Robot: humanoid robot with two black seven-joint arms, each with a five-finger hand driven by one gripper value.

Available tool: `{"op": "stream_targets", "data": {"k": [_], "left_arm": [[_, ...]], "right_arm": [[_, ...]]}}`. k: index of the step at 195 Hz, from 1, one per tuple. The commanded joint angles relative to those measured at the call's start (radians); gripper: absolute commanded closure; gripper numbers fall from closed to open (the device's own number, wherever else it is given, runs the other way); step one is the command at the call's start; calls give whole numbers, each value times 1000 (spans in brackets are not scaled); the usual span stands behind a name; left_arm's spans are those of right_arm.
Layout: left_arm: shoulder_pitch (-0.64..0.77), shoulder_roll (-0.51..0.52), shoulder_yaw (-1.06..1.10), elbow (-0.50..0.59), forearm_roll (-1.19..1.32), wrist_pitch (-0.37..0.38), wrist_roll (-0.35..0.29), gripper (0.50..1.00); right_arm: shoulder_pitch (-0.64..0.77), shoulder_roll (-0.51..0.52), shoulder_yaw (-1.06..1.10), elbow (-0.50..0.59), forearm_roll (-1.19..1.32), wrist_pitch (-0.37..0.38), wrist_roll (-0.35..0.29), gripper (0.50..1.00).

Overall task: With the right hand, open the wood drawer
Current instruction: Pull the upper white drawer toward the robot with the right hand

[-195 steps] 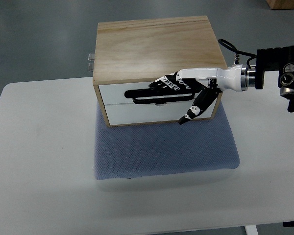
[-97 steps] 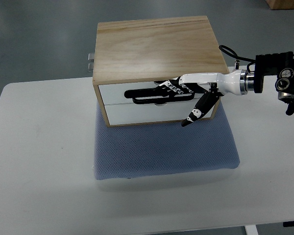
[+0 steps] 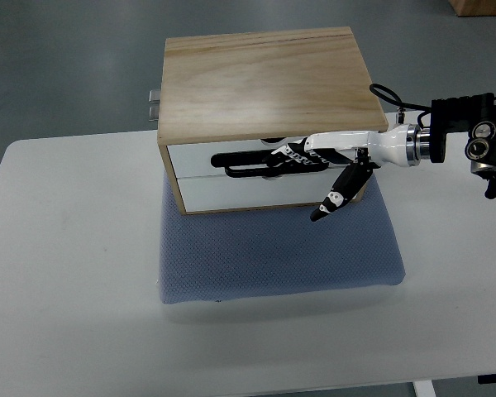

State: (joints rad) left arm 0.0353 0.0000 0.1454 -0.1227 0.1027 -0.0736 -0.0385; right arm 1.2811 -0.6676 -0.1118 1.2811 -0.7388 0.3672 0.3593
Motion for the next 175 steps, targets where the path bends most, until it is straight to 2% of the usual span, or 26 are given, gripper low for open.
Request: {"op": "stream_targets", "data": {"k": [1,32,83,107,175], "left_arm": [[0,0,-1,0,0,0,0,500],[0,0,0,0,0,0,0,500],[0,0,0,0,0,0,0,500],[0,0,0,0,0,0,0,500],[0,0,0,0,0,0,0,500]], "right_arm": [[1,-1,3,1,-1,3,0,556],[0,-1,1,7,-1,24,-2,556],[1,-21,3,15,7,114,0,556],[3,-30,3,21,10,127,0,556],[3,-99,3,113,12,182,0,556]]}}
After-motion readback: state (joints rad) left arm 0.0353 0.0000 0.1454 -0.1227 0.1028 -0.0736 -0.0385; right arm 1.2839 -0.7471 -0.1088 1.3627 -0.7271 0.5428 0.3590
